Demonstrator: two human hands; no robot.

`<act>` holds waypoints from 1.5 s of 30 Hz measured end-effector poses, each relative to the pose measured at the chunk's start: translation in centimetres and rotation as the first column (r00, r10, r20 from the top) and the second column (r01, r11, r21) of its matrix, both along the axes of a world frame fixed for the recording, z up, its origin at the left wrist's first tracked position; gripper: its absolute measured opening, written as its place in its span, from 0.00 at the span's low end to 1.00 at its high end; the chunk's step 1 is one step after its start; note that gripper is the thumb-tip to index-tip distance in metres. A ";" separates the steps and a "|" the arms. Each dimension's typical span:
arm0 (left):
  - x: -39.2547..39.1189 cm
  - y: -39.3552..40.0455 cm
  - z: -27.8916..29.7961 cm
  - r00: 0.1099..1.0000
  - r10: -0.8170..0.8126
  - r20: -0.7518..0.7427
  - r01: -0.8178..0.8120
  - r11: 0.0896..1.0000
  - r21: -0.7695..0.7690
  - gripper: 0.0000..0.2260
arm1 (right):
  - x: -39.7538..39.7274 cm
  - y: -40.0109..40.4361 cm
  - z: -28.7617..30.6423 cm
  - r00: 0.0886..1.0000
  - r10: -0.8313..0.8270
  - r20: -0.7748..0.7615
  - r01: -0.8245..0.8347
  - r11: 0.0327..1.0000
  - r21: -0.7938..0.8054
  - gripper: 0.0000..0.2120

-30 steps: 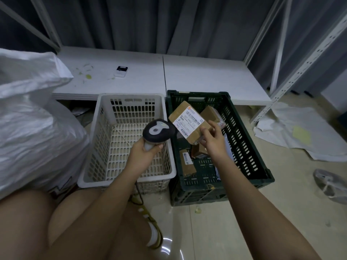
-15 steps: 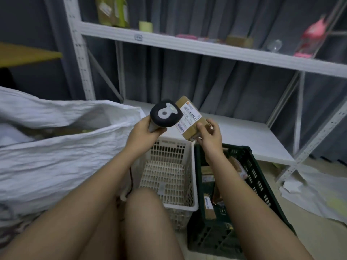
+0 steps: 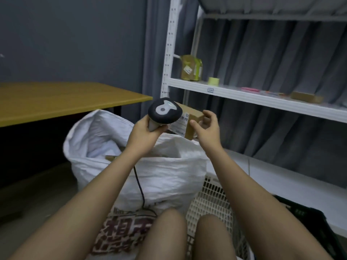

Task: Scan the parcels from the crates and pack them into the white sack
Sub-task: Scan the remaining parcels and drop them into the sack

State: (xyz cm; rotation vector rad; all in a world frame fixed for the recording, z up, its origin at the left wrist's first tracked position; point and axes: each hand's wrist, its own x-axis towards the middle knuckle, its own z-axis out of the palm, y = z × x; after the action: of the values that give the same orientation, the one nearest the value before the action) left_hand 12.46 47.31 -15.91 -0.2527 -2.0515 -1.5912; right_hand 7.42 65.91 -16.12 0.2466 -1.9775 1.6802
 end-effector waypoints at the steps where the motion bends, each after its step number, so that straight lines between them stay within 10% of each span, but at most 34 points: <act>1: 0.1 -1.0 -0.4 1.000 0.012 0.010 -0.013 1.000 0.021 0.11 | -0.9 -1.0 -0.5 1.000 0.009 0.015 -0.010 0.995 0.096 0.23; 5: -0.2 -3.7 -2.6 0.995 0.073 0.063 -0.077 0.994 0.076 0.11 | -3.2 -2.8 -3.9 0.904 0.004 0.427 -0.320 0.668 0.672 0.26; 17: -2.8 6.1 -3.9 0.998 -0.050 0.048 0.043 0.990 0.138 0.10 | 1.1 7.3 -6.8 0.979 -0.161 0.122 0.086 0.881 0.466 0.10; 34: -2.5 33.4 -9.9 0.761 -0.615 0.208 0.614 0.786 0.074 0.14 | 12.4 31.7 -14.4 0.694 -0.561 0.451 0.413 0.824 0.389 0.09; 45: -4.0 41.0 -20.2 0.605 -0.675 0.422 0.673 0.717 0.182 0.17 | 12.6 39.8 -28.0 0.467 -0.519 0.716 0.386 0.848 0.363 0.07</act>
State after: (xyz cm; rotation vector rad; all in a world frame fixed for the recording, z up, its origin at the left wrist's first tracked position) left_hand 8.43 88.35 -36.10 -0.8074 -2.4841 -2.2883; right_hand 19.98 105.73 -44.09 -1.1248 -2.4595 1.3500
